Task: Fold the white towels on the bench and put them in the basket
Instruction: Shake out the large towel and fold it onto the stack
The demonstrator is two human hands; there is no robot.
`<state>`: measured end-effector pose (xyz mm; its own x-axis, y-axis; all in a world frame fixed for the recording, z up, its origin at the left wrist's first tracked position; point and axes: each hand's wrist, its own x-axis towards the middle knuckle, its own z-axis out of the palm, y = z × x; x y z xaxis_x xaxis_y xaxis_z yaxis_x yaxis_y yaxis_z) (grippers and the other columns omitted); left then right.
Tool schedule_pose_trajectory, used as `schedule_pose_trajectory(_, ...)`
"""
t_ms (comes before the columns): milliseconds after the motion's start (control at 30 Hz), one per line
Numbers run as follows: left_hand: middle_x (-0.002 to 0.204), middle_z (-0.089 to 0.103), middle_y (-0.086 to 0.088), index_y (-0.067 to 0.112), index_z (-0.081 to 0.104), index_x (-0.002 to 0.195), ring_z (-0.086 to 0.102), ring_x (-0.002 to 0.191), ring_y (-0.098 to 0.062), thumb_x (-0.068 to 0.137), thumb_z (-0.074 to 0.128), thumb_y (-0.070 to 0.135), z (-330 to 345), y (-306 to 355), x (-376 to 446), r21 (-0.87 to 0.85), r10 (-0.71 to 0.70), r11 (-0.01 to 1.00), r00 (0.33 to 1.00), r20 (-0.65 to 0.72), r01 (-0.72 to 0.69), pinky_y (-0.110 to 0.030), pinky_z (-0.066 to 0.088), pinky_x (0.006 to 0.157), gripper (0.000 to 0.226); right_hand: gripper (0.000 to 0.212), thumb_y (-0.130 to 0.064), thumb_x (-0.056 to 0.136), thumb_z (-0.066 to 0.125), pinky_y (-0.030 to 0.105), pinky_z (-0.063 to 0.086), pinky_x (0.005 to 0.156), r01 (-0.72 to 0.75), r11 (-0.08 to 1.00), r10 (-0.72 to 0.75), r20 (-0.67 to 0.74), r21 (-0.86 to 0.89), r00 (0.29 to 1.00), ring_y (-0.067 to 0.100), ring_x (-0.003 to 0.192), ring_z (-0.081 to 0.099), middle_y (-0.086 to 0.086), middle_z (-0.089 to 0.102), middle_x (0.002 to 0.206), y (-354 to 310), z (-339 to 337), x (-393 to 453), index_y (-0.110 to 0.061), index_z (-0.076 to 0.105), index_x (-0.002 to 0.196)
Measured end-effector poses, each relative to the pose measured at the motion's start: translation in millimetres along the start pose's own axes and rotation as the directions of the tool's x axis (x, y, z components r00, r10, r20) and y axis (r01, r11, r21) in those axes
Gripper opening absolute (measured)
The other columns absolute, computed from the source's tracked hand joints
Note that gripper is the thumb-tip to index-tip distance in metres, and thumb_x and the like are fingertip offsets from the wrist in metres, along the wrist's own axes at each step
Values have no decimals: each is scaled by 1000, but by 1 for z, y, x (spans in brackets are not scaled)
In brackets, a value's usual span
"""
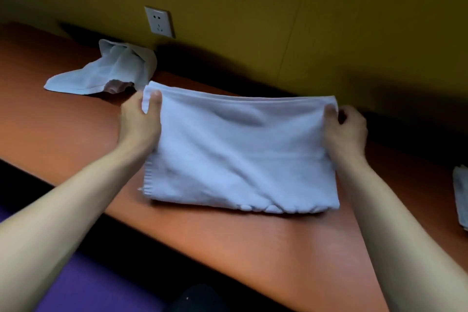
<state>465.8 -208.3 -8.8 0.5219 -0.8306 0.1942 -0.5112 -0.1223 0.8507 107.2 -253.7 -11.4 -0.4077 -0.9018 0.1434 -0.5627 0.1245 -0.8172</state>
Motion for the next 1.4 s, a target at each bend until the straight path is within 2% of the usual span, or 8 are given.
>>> schedule_pose_trajectory(200,122,56,-18,10,53,122,52,114,-42,102,48,44,40,-34,34,302,-37,953,999,39,23,-44,39,94,40,39,-34,100,53,42,44,91,44,942,-17,83,-333,996,39,117,55,16,55,131,23,54,19,-12,53,133)
schedule_pose_trajectory(333,135,55,-16,12,55,134,54,115,-42,100,37,45,53,-43,-22,419,358,798,901,246,-432,-51,42,99,51,52,-31,91,52,46,39,102,470,794,-407,236,-386,882,37,123,52,14,54,139,34,74,-27,-16,52,141)
schedule_pose_trajectory(467,158,41,-6,26,48,149,34,146,-34,101,27,50,70,-50,-102,463,310,670,786,535,-580,-50,29,117,58,60,-51,100,32,44,12,124,639,667,-375,568,-384,732,19,151,26,1,32,163,49,83,-59,-31,34,156)
schedule_pose_trajectory(733,170,8,4,43,16,159,-4,157,-25,96,9,66,72,-49,-98,484,191,601,702,686,-636,-45,1,126,68,68,-65,99,17,45,-10,124,634,611,-224,664,-475,713,8,156,-4,-6,2,170,63,62,-26,-40,3,160)
schedule_pose_trajectory(900,170,1,6,45,9,159,-9,157,-22,96,6,67,76,-40,-79,379,237,532,562,792,-758,-42,-1,126,67,68,-64,100,20,48,-10,124,480,696,-175,522,-534,835,12,156,-2,-4,4,170,75,43,-58,-36,6,161)
schedule_pose_trajectory(1067,170,-4,2,46,0,159,-4,157,-28,96,-6,60,106,-17,-84,290,285,329,387,877,-899,-47,-2,126,65,71,-62,101,17,45,-14,124,217,749,20,349,-626,937,11,155,-12,-3,-6,170,97,-7,-124,-32,-4,162)
schedule_pose_trajectory(1233,166,24,-12,38,30,157,32,147,-41,104,15,45,139,8,-147,393,342,325,495,799,-860,-57,19,121,55,74,-63,100,14,44,-11,124,49,704,178,243,-709,954,12,155,-15,-2,-13,169,116,-54,-173,-29,-12,161)
schedule_pose_trajectory(1400,169,10,-8,32,18,160,19,152,-38,106,31,21,147,34,-183,434,279,398,557,782,-808,-53,8,123,56,77,-65,99,15,41,-9,125,15,679,253,254,-734,934,15,155,-12,1,-14,169,127,-91,-211,-28,-14,160)
